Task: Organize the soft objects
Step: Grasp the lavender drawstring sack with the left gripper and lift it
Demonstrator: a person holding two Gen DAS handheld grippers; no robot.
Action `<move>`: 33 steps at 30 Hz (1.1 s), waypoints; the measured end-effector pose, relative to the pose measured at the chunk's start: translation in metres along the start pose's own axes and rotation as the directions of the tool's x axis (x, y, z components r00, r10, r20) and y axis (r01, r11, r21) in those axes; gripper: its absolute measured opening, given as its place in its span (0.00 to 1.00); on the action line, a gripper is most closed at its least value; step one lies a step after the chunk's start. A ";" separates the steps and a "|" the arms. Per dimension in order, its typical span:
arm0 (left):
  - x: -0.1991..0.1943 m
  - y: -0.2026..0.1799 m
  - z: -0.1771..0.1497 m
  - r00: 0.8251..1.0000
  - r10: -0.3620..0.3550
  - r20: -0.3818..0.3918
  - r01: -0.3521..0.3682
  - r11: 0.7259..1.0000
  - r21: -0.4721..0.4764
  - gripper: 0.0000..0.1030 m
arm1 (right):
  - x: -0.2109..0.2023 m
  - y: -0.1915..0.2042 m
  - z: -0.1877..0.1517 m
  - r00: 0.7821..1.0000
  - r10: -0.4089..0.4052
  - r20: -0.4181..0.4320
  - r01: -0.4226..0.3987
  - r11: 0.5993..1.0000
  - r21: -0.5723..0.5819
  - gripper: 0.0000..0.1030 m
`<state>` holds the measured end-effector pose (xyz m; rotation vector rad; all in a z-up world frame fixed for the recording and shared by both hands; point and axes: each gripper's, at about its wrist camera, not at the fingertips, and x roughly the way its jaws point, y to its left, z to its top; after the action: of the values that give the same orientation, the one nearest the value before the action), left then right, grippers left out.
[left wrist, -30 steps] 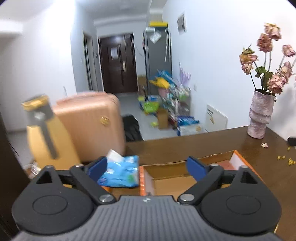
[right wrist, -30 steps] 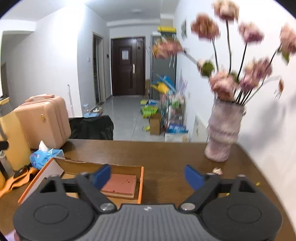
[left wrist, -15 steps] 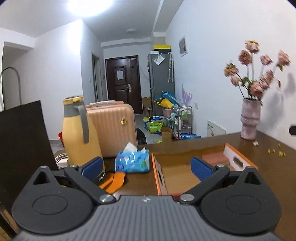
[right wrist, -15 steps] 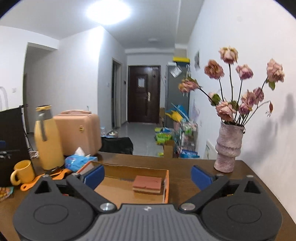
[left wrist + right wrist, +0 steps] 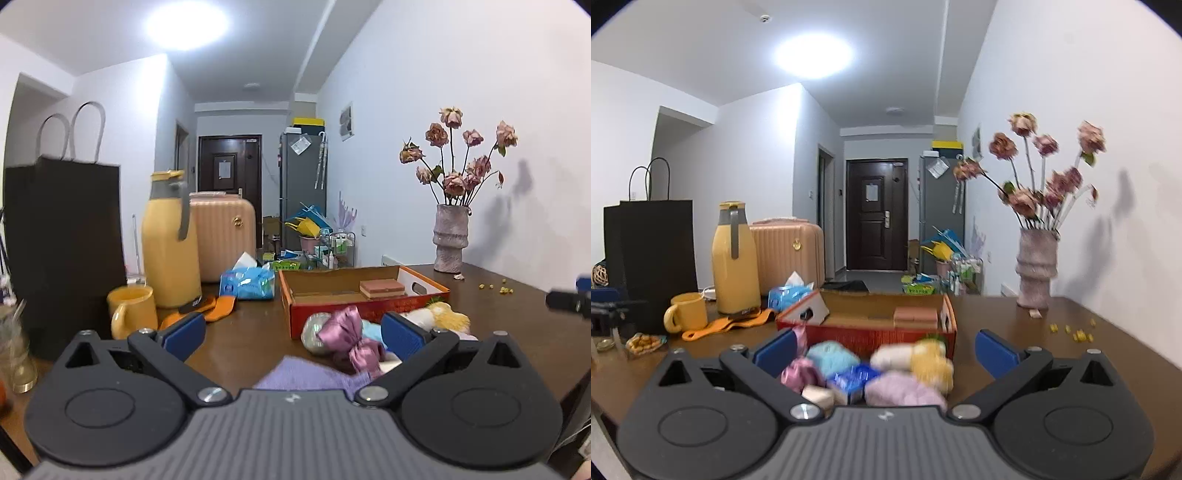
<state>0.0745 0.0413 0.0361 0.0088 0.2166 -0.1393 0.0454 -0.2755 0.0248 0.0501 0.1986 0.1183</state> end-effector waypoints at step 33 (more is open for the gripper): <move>0.211 0.076 -0.047 0.886 -0.248 -0.391 0.167 0.959 -0.229 0.91 | 0.203 0.095 -0.058 0.882 0.313 -0.352 -0.246 0.944 0.221 0.61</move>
<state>0.2794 0.0890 -0.0557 -0.1776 0.6609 -0.3329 0.2212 -0.1544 -0.0658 0.2291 0.5951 0.4035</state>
